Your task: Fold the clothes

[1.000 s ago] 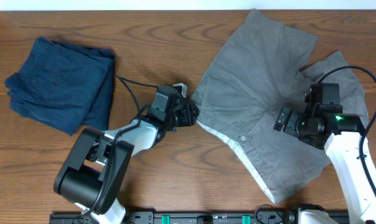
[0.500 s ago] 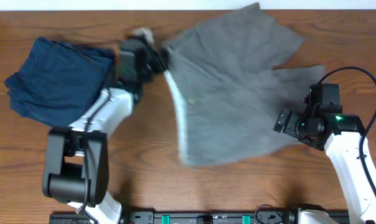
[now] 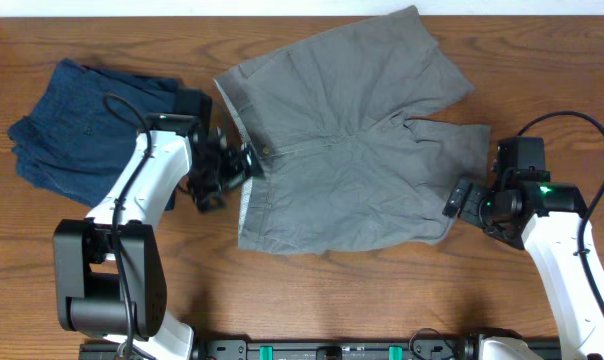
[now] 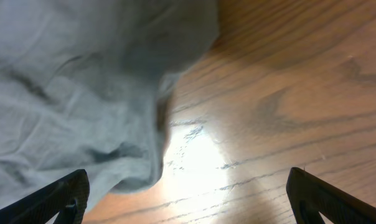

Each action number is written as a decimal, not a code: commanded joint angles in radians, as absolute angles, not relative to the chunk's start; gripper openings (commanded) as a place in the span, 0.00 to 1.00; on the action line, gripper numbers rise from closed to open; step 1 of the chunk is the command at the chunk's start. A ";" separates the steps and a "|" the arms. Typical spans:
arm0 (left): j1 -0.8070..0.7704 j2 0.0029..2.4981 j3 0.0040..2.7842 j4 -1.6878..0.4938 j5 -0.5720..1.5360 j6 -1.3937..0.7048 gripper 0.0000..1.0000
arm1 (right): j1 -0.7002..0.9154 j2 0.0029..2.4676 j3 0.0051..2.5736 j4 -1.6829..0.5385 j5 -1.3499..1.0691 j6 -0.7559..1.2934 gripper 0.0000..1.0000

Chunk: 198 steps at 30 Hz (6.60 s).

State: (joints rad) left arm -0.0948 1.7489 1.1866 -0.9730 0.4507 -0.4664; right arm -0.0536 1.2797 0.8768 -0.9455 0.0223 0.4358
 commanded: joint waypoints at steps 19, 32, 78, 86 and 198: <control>-0.257 1.749 0.875 -0.714 0.410 -0.541 0.42 | -0.227 1.270 0.888 -1.029 0.018 0.545 0.99; -0.144 1.748 0.877 -0.807 0.408 -0.501 0.24 | -0.229 1.362 0.795 -0.937 -0.051 0.537 0.99; -0.130 1.748 0.877 -0.802 0.407 -0.465 0.26 | -0.349 1.470 0.878 -0.736 -0.353 0.204 0.69; -0.130 1.748 0.877 -0.802 0.407 -0.465 0.26 | -0.339 1.622 0.703 -0.375 -0.472 0.216 0.69; -0.111 1.380 0.887 -0.859 0.275 -0.707 0.64 | -0.261 1.388 0.791 -0.928 -0.109 0.678 0.99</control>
State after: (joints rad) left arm -0.1158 1.4414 0.8848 -0.8562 0.3210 -0.5686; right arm -0.2405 1.3857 0.7963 -0.9379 -0.1154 0.5629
